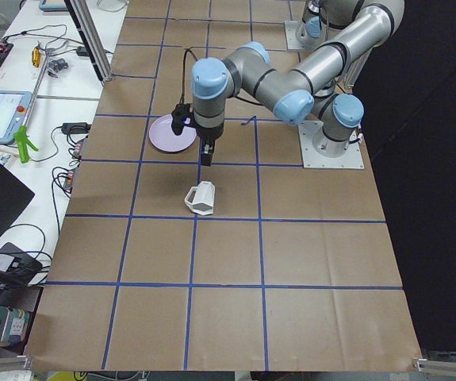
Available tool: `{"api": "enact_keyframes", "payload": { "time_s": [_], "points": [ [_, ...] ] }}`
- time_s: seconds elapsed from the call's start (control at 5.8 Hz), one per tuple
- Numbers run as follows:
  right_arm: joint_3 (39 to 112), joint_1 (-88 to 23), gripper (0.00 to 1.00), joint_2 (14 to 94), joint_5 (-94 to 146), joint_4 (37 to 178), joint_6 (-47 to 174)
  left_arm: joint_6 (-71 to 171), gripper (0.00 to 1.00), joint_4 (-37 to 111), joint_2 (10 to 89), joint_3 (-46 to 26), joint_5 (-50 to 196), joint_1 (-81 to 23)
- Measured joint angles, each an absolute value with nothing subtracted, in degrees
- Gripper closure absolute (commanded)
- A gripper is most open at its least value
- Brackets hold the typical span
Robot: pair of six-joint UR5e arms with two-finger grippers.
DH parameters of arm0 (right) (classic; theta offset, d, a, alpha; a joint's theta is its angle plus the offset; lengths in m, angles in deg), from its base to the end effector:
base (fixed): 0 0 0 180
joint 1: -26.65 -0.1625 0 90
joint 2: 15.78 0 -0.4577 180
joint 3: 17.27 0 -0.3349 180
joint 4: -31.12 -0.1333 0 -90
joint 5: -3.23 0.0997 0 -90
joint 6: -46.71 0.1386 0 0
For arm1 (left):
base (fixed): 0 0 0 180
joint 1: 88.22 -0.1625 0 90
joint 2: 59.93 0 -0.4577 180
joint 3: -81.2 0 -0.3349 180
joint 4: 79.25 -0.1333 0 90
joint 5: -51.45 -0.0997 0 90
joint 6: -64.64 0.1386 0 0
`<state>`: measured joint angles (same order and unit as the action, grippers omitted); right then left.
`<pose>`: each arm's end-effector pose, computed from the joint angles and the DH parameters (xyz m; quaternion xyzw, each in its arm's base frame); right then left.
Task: Flip cup and place on plate
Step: 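Move the left gripper from above the plate toward the white cup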
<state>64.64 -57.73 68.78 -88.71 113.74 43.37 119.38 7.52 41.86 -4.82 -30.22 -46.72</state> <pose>0.0824 -0.4762 0.4874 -0.0192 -0.9988 -0.0425 0.0136 0.2831 -0.4553 0.4204 -0.0513 -0.9952 0.0321 0.0763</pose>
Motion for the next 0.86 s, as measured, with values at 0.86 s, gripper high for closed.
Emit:
{"api": "enact_keyframes", "payload": {
  "time_s": [0.86],
  "points": [
    [64.6,-57.7,0.00,68.8,-88.7,113.7,43.4,130.5,0.01,16.7,63.6,10.4,-21.0,-54.9]
  ]
}}
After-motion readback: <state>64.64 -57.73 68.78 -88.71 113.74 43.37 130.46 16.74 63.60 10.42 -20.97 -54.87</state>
